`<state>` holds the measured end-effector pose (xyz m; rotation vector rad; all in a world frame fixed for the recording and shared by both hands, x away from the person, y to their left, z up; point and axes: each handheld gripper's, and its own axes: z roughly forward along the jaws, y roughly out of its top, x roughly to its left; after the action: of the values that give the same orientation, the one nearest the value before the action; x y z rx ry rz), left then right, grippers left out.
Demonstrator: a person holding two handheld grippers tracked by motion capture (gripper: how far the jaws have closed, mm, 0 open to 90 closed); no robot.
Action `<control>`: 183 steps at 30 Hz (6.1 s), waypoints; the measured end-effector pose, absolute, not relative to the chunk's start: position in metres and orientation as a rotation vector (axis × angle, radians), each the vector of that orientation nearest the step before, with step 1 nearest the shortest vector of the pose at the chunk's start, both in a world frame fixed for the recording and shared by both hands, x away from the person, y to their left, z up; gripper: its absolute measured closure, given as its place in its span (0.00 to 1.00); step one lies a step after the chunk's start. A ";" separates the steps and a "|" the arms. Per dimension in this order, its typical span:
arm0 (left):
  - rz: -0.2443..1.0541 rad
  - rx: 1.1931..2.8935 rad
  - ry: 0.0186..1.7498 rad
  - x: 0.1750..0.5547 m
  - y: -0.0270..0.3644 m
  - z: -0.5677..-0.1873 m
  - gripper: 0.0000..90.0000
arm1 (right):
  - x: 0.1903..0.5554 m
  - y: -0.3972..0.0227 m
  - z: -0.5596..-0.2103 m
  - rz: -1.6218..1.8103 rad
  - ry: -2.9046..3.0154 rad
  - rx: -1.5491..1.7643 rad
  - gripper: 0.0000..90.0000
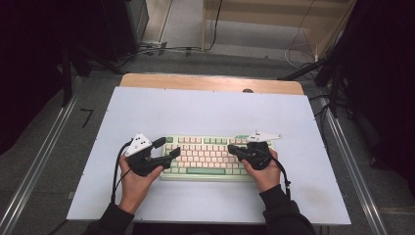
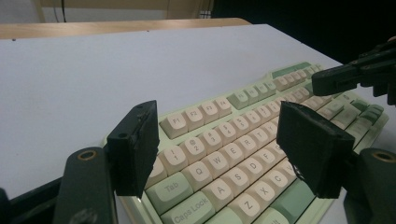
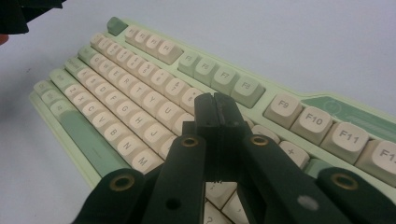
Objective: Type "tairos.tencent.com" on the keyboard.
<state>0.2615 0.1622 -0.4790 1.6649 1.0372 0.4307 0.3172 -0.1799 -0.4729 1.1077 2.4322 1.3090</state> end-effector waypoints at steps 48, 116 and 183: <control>0.389 1.821 0.951 0.262 0.141 -0.485 0.65 | 0.315 -0.212 -0.464 1.401 2.260 1.261 0.48; 0.392 1.569 1.036 0.264 0.162 -0.476 0.53 | 0.315 -0.205 -0.468 1.360 2.314 1.233 0.46; 0.460 1.621 1.015 0.260 0.152 -0.478 0.38 | 0.286 -0.206 -0.461 1.437 2.343 1.089 0.87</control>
<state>0.2598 0.1523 -0.4777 1.6205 1.0152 0.4603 0.2858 -0.2060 -0.4612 1.0889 2.3425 1.4368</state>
